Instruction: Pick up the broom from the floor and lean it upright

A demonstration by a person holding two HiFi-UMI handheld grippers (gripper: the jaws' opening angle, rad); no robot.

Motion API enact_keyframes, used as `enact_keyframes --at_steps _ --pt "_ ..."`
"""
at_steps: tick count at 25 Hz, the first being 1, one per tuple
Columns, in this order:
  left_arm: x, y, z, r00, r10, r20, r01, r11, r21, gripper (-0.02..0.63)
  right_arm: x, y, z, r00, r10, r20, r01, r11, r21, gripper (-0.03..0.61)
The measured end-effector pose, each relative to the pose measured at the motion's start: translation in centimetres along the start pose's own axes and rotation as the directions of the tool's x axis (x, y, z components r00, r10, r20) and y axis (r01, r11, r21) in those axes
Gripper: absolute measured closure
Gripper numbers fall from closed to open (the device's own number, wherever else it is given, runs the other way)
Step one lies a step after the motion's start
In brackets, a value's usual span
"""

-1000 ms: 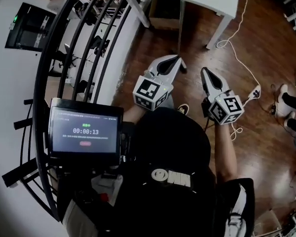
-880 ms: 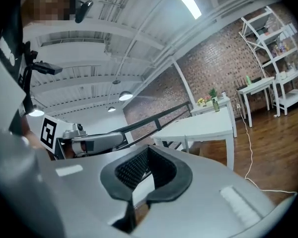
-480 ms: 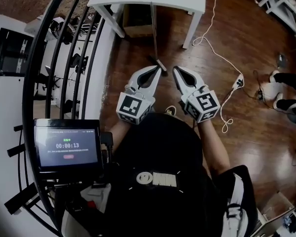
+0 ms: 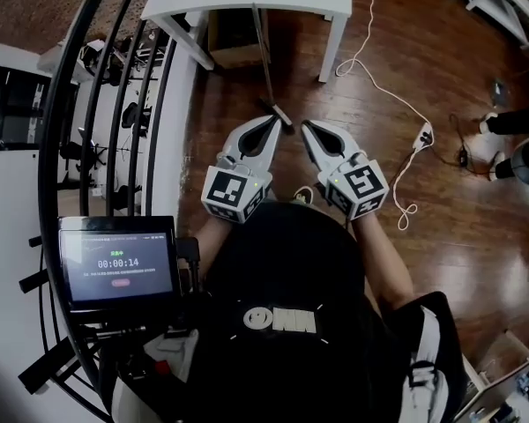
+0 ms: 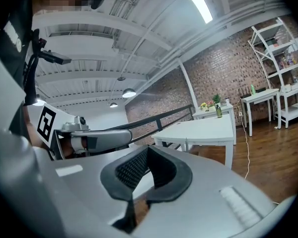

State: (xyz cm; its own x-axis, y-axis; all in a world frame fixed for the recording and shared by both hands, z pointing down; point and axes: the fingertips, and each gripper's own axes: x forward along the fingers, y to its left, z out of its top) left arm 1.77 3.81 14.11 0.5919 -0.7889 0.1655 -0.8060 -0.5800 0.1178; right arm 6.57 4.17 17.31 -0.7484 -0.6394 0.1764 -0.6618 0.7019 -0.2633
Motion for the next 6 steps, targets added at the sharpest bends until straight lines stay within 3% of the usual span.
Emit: enact_keyframes --at_steps 6 --pt "2.0 -2.3 0.8 1.000 -0.018 -0.005 0.018 1.000 0.006 0.597 -2.1 -2.0 0.7 1.000 -0.018 -0.015 0.018 1.000 0.008 0.575"
